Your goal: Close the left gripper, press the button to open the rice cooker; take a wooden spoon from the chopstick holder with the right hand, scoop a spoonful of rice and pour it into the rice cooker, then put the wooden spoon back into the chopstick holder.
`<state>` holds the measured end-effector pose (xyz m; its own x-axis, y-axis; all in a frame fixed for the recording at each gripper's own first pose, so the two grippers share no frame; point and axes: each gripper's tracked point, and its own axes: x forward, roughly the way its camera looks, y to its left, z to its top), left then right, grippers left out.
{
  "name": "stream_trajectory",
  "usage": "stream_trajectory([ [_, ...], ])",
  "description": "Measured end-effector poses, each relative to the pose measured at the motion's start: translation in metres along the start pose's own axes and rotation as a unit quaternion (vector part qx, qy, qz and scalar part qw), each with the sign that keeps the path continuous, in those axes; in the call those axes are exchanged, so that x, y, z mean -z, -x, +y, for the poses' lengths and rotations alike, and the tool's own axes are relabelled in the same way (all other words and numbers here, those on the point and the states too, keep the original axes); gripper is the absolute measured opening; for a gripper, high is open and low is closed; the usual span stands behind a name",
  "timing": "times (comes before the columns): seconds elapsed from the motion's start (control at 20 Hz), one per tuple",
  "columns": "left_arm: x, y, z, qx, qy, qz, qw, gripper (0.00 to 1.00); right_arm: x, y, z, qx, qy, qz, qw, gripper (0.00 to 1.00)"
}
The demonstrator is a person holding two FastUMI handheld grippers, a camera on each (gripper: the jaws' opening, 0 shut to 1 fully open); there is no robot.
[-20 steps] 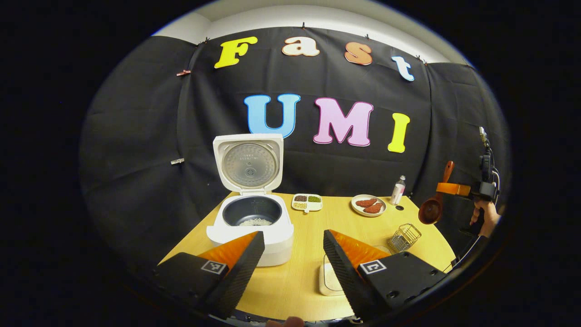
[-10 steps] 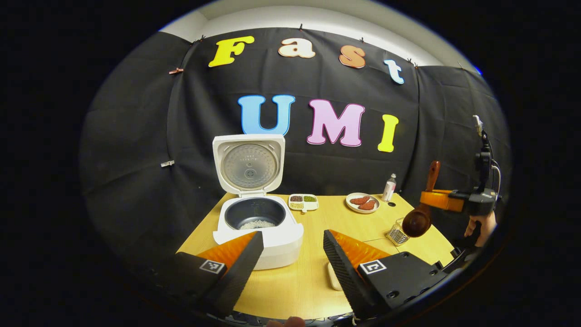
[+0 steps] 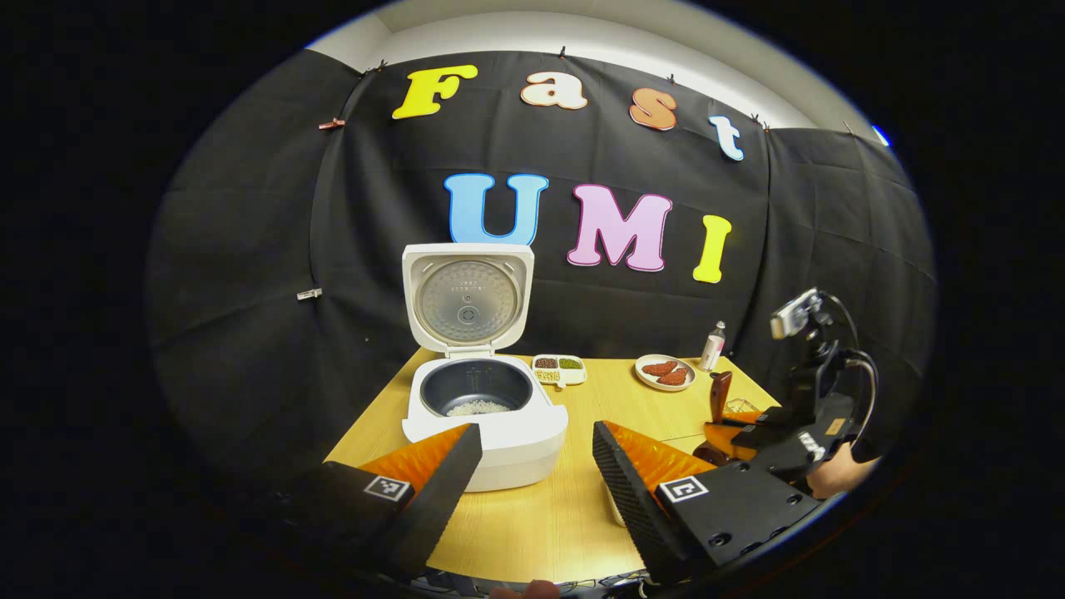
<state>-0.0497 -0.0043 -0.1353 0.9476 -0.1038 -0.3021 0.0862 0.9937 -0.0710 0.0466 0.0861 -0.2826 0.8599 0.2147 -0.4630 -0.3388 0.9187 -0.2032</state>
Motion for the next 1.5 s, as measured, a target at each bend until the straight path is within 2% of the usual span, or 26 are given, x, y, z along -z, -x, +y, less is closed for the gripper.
stream_trajectory([
  [0.25,0.001,0.001,0.016,0.002,-0.007,0.004,1.000,0.93,0.041,-0.025,0.002,0.037,0.032,0.057,0.997,0.08],
  [0.4,0.005,-0.003,0.024,0.003,0.000,0.010,1.000,0.93,0.048,-0.034,0.012,0.036,-0.009,0.074,0.997,0.09],
  [0.5,0.007,-0.006,0.028,0.003,0.008,0.013,1.000,0.93,0.048,-0.035,0.034,0.006,-0.080,0.082,0.993,0.05],
  [0.55,0.008,-0.007,0.029,0.003,0.012,0.014,1.000,0.93,0.048,-0.037,0.039,-0.002,-0.117,0.083,0.990,0.08],
  [0.7,0.008,-0.009,0.033,0.003,0.015,0.014,1.000,0.94,0.049,-0.038,0.032,-0.006,-0.209,0.088,0.974,0.09],
  [0.9,0.009,-0.012,0.031,0.007,0.017,0.014,1.000,0.94,0.054,-0.033,0.017,-0.025,-0.322,0.086,0.943,0.09],
  [1.05,0.007,-0.012,0.033,0.006,0.015,0.013,1.000,0.94,0.059,-0.025,0.000,-0.020,-0.363,0.078,0.928,0.09],
  [1.4,0.006,-0.010,0.029,0.003,0.010,0.014,1.000,0.94,0.037,-0.005,-0.047,-0.005,-0.395,0.020,0.918,0.08],
  [1.5,0.006,-0.009,0.026,0.004,0.010,0.014,1.000,0.94,0.031,-0.001,-0.055,-0.005,-0.415,0.011,0.910,0.08],
])
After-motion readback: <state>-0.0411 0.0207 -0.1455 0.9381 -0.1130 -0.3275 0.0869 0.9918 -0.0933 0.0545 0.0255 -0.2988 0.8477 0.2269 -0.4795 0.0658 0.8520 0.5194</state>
